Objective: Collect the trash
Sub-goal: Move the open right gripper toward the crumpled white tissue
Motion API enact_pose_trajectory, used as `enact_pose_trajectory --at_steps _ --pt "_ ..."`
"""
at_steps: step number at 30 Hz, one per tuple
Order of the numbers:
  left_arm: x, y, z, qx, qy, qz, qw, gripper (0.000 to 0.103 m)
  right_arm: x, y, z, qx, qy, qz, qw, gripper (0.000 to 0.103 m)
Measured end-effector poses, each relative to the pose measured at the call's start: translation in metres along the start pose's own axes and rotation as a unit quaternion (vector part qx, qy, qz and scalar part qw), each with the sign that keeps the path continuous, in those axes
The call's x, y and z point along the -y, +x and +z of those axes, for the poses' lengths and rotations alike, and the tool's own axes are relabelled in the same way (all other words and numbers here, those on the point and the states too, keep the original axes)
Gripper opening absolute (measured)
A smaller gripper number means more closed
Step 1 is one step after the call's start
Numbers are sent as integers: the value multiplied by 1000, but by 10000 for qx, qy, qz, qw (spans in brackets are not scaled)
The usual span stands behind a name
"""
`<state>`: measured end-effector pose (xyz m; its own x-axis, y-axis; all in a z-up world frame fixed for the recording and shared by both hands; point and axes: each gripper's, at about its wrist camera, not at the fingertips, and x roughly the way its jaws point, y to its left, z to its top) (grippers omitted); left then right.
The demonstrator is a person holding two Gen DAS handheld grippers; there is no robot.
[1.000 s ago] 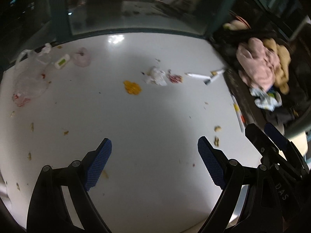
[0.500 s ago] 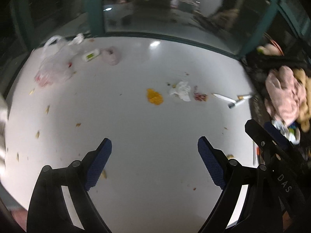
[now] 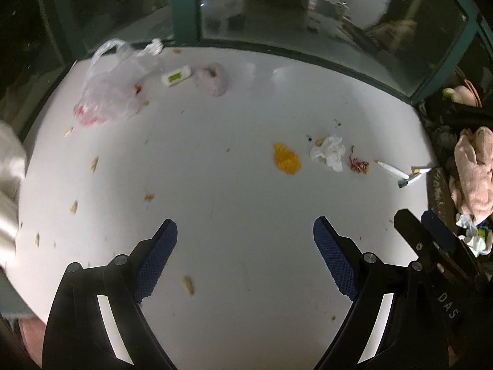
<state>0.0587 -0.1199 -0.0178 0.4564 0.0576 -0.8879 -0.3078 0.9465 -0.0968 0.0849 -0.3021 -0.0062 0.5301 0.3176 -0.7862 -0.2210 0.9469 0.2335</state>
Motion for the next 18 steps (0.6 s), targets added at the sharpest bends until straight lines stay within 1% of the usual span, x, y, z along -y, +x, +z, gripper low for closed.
enact_pose_trajectory --at_steps 2,5,8,18 --pt "5 9 7 -13 120 -30 9999 87 3 5 4 -24 62 -76 9999 63" --pt "14 32 20 -180 302 -137 9993 87 5 20 13 -69 102 -214 9997 63" --pt "17 51 31 -286 279 -151 9991 87 8 41 24 -167 109 -347 9992 63" --pt "15 117 69 -500 220 -169 9984 87 11 107 50 -431 -108 -429 9981 63"
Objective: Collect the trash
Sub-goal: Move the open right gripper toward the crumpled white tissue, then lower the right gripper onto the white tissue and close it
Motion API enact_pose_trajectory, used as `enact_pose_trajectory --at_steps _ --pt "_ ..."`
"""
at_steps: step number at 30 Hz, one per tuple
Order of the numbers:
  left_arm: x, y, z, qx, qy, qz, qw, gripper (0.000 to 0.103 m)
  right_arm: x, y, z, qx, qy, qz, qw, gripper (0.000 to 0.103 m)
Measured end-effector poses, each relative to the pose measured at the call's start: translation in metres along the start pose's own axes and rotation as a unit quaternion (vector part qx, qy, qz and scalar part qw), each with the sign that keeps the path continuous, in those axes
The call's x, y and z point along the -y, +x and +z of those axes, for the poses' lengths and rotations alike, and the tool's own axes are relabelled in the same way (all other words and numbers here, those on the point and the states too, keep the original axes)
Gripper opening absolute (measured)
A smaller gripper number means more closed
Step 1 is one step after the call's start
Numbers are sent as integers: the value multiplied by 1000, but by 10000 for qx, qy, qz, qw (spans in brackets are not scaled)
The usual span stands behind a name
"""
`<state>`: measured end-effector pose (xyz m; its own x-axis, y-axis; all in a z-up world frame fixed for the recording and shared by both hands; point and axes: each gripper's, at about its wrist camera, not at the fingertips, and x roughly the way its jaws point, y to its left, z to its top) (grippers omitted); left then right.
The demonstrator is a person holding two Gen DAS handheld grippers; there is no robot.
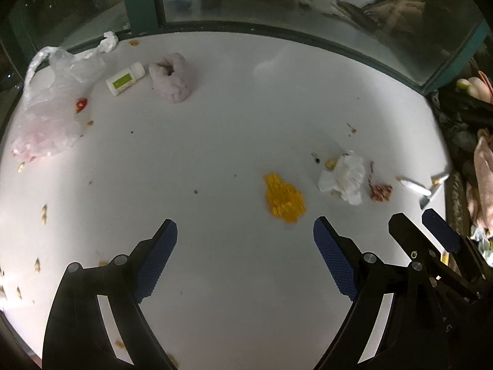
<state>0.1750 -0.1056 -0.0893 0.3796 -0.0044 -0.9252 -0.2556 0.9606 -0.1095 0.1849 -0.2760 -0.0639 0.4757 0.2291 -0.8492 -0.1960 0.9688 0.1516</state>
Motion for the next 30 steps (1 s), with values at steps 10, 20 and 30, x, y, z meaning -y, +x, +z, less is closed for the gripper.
enact_pose_trajectory --at_steps 10,20,30 --pt "-11 54 35 -113 -126 17 9999 87 5 63 32 -129 -25 -158 9998 63" --pt "-17 80 42 -171 -242 43 9996 87 2 102 38 -333 -368 -316 9983 63" --pt "-20 89 40 -227 -286 7 9993 87 0 116 36 -558 -250 -502 9969 63"
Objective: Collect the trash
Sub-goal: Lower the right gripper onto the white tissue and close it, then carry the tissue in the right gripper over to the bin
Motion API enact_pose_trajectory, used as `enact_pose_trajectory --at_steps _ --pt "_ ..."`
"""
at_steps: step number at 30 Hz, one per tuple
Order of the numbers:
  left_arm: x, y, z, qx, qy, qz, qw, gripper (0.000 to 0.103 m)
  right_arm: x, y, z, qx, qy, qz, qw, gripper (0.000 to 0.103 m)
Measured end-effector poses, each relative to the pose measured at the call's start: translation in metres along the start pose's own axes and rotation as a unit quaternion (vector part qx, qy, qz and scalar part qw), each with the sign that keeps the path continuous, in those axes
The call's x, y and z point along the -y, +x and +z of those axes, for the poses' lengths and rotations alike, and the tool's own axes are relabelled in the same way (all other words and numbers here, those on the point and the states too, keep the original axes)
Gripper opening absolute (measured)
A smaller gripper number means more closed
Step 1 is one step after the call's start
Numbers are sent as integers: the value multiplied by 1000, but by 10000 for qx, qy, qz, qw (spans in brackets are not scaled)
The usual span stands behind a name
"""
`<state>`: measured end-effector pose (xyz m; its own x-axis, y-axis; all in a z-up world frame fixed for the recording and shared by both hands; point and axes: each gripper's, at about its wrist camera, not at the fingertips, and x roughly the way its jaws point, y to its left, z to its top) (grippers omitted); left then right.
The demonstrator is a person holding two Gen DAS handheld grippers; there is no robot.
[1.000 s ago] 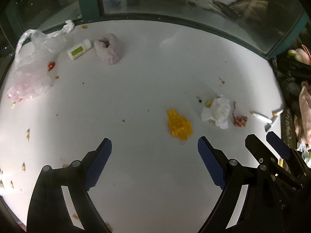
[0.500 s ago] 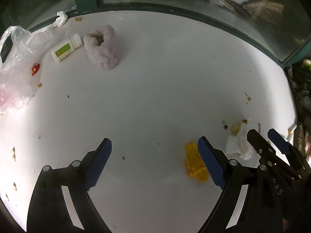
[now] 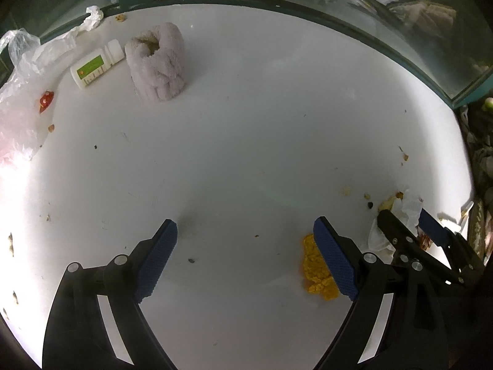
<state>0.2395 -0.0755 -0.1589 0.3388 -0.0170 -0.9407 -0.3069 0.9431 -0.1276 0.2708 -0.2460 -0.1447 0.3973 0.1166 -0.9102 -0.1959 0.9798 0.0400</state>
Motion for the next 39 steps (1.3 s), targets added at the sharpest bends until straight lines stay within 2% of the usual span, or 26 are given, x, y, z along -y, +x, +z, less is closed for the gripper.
enact_pose_trajectory --at_steps 10,11,12,13,16,23,32,39 --pt "5 4 -2 34 71 30 10000 87 -3 2 0 -35 24 32 10000 62" --pt "4 4 -2 19 65 23 10000 87 -3 1 0 -16 -5 65 10000 57" --pt "3 4 -1 7 62 24 10000 87 -6 0 1 9 -66 106 9999 46" --pt "3 4 -2 -3 59 27 10000 87 -8 -1 0 23 -150 168 9997 28" --pt "7 2 -1 9 65 26 10000 87 -15 -3 0 -62 -341 400 9986 16" --pt "14 -20 -7 92 274 83 9995 87 -9 -17 0 -180 -70 765 9969 14" --pt "27 -82 -34 327 473 83 9983 87 0 -90 -18 294 117 1101 9934 13" --pt "32 -137 -75 524 463 75 9975 87 11 -156 -56 693 279 1363 9878 13"
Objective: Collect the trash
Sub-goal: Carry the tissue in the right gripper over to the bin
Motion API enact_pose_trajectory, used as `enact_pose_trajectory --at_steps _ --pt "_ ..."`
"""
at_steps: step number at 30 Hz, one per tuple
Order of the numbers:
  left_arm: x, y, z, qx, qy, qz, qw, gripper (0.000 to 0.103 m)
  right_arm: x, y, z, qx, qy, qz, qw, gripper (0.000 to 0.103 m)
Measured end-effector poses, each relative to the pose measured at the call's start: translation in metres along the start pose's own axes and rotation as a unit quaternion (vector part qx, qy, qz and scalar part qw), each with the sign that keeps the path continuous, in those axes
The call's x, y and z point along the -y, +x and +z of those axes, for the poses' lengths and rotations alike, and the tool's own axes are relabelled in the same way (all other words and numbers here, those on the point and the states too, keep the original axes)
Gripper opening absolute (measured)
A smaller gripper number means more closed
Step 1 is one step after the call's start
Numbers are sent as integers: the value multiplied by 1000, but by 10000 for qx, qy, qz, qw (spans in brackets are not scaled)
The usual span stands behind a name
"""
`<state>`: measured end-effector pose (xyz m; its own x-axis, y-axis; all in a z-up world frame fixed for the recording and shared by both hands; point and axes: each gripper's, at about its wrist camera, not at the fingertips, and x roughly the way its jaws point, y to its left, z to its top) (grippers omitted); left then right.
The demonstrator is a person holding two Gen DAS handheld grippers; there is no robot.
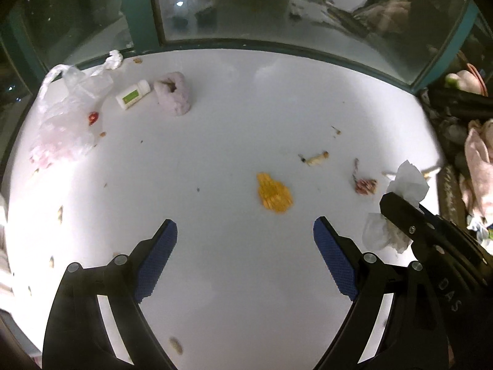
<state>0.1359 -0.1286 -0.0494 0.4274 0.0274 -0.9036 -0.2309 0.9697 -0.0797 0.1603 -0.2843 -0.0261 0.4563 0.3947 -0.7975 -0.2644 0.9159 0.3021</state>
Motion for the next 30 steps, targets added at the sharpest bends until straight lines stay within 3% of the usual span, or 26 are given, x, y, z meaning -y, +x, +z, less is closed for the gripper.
enact_pose_trajectory --at_steps 9,19,24,30 --pt "13 -45 -49 105 94 -39 9999 87 -5 -54 -42 161 -46 60 9998 13" --pt "24 -64 -88 39 1197 -291 9924 87 -11 -88 -102 165 544 -402 9976 13" --pt "33 -75 -108 17 1796 -712 9811 87 -13 -110 -135 293 1065 -823 9905 13" --pt "53 -84 -144 -79 2601 -1247 9575 87 -16 -140 -189 476 1817 -1441 9716 13"
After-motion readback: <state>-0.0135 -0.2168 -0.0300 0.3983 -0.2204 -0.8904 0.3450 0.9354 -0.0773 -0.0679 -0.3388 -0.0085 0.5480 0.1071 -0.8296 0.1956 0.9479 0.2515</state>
